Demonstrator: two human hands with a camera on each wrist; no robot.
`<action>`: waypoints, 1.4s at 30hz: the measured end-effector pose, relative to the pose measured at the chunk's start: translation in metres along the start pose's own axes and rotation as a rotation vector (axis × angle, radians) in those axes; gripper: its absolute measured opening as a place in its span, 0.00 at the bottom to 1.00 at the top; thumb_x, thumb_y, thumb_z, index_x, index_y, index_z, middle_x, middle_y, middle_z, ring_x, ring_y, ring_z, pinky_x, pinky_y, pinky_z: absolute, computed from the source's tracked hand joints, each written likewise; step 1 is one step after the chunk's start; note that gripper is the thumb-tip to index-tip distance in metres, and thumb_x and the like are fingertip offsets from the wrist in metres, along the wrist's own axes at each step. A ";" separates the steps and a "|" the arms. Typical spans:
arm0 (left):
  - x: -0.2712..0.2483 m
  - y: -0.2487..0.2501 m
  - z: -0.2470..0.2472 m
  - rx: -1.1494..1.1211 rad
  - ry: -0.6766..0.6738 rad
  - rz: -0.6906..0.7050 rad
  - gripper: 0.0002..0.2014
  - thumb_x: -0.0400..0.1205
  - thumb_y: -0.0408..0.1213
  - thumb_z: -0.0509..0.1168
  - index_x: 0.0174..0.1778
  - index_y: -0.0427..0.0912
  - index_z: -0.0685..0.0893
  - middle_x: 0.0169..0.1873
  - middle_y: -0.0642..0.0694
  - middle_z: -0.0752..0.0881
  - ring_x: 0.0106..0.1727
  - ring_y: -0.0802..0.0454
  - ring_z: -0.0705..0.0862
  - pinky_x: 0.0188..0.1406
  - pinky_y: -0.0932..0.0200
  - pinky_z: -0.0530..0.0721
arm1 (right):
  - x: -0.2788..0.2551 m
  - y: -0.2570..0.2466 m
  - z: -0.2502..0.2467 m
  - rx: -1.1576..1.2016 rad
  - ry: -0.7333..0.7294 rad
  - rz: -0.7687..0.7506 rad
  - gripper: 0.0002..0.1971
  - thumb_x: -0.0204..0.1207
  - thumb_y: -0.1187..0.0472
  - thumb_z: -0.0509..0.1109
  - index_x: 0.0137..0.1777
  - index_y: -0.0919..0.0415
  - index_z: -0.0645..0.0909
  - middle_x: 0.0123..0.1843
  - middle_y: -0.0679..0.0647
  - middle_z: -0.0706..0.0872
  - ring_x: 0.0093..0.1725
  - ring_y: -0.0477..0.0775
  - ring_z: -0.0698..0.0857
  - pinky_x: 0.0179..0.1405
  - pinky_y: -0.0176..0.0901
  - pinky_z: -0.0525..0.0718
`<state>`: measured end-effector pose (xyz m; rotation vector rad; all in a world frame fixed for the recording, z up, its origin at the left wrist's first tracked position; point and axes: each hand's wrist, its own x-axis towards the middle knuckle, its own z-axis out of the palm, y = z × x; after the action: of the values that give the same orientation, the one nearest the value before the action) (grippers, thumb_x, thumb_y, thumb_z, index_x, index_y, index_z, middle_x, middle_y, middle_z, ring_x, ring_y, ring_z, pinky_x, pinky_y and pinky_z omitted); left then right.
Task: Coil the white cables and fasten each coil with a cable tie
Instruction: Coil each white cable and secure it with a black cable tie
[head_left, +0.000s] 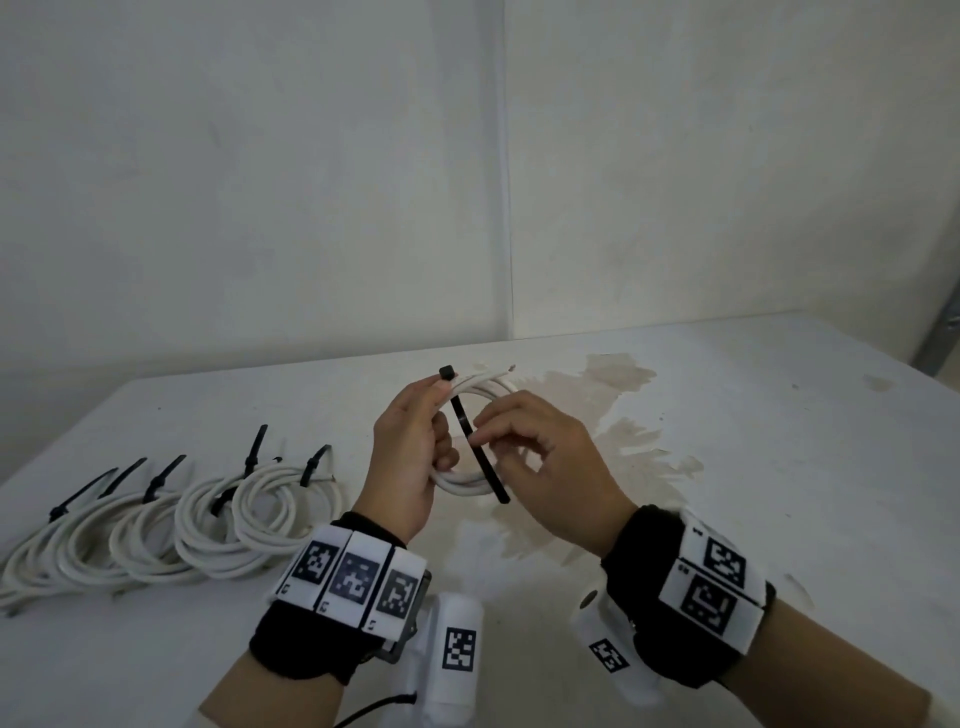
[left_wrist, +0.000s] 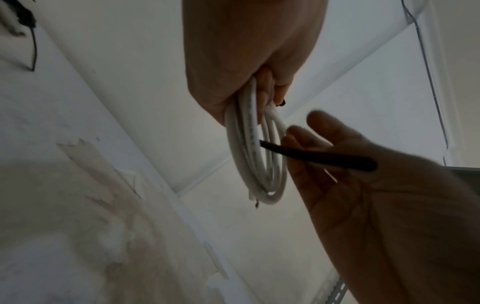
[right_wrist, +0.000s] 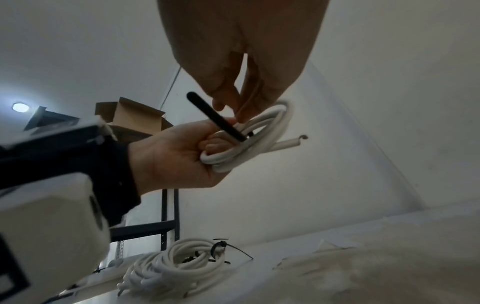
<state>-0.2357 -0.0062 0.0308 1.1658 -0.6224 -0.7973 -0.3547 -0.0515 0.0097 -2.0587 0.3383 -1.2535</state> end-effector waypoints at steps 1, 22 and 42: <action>0.000 0.001 -0.001 -0.003 0.009 -0.005 0.06 0.83 0.35 0.59 0.44 0.44 0.82 0.13 0.56 0.62 0.15 0.61 0.60 0.15 0.68 0.61 | 0.001 0.004 -0.003 -0.022 0.029 -0.012 0.14 0.68 0.79 0.61 0.43 0.67 0.87 0.46 0.50 0.83 0.46 0.41 0.82 0.46 0.26 0.78; -0.010 -0.003 0.001 0.030 -0.109 -0.046 0.09 0.83 0.41 0.58 0.41 0.40 0.76 0.17 0.52 0.61 0.17 0.58 0.59 0.17 0.65 0.59 | 0.012 -0.023 -0.003 0.180 -0.025 0.329 0.12 0.78 0.68 0.65 0.36 0.54 0.80 0.30 0.50 0.82 0.25 0.39 0.78 0.28 0.25 0.74; -0.014 -0.004 0.007 0.024 -0.068 -0.018 0.11 0.84 0.45 0.58 0.39 0.44 0.79 0.15 0.55 0.62 0.16 0.60 0.60 0.15 0.67 0.63 | 0.022 -0.033 -0.006 0.046 0.007 0.533 0.11 0.75 0.65 0.67 0.31 0.62 0.82 0.25 0.53 0.83 0.18 0.39 0.74 0.23 0.26 0.74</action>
<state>-0.2500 0.0007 0.0291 1.1718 -0.6804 -0.8494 -0.3531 -0.0420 0.0489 -1.7602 0.7930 -0.9284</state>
